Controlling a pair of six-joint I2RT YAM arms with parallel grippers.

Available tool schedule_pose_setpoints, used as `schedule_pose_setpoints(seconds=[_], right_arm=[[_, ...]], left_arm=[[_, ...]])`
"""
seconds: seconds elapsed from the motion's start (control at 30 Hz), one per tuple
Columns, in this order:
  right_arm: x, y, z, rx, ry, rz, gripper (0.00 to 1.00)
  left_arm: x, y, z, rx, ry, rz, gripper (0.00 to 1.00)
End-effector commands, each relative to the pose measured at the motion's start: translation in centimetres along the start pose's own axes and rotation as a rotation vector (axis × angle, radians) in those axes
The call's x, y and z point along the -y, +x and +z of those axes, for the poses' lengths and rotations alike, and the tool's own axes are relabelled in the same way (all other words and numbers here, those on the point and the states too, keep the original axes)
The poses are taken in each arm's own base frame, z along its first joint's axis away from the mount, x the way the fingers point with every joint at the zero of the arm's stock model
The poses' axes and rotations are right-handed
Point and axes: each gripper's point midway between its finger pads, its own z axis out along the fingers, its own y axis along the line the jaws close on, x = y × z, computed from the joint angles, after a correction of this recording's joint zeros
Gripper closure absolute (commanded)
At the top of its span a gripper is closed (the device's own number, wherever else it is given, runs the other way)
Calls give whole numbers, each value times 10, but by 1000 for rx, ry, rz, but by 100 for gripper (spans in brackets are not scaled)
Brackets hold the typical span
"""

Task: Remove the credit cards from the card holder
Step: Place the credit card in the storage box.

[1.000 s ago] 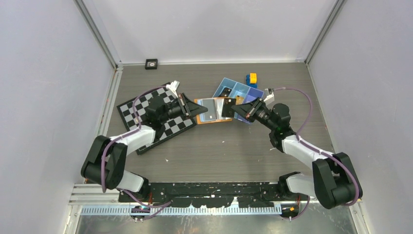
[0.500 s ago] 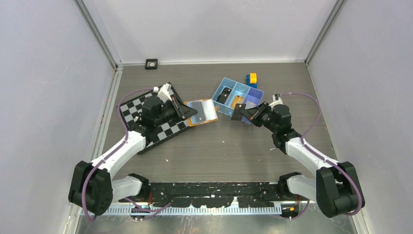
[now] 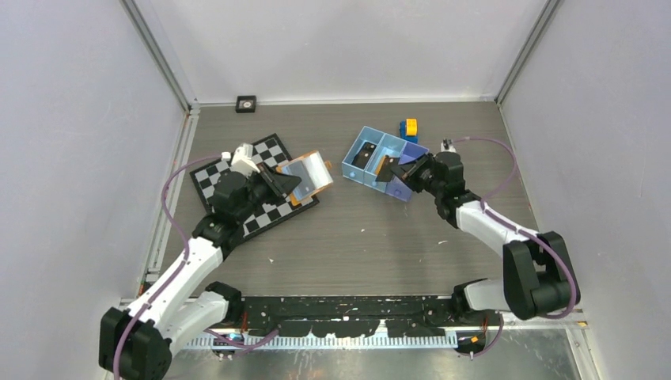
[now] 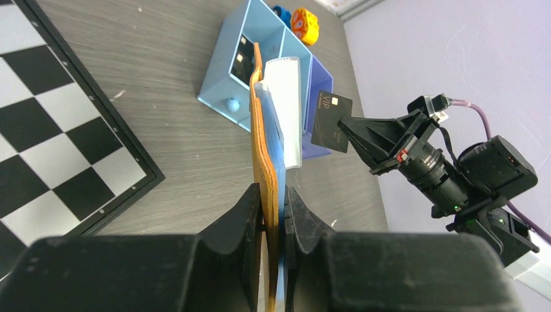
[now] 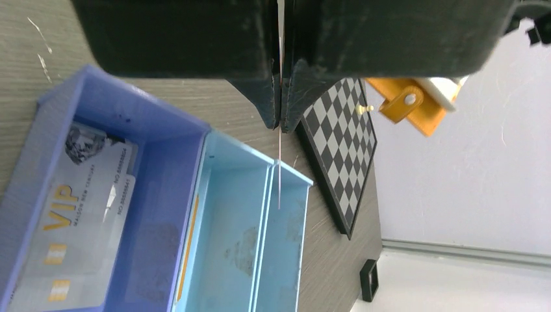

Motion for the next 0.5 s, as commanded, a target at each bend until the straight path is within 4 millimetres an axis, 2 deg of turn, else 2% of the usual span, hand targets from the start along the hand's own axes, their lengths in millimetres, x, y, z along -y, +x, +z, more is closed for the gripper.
schedule_pose_setpoints(seconds=[0.0, 0.17, 0.23, 0.47], right_arm=[[-18, -17, 21, 28, -20, 35, 99], [-23, -18, 48, 0, -18, 38, 99], [-29, -23, 57, 10, -31, 36, 99], [-31, -28, 95, 23, -59, 100, 100]], left_arm=[[-3, -24, -15, 149, -17, 37, 100], [-6, -31, -24, 200, -36, 40, 100], [-7, -31, -24, 203, -40, 39, 100], [-6, -32, -25, 199, -47, 47, 100]])
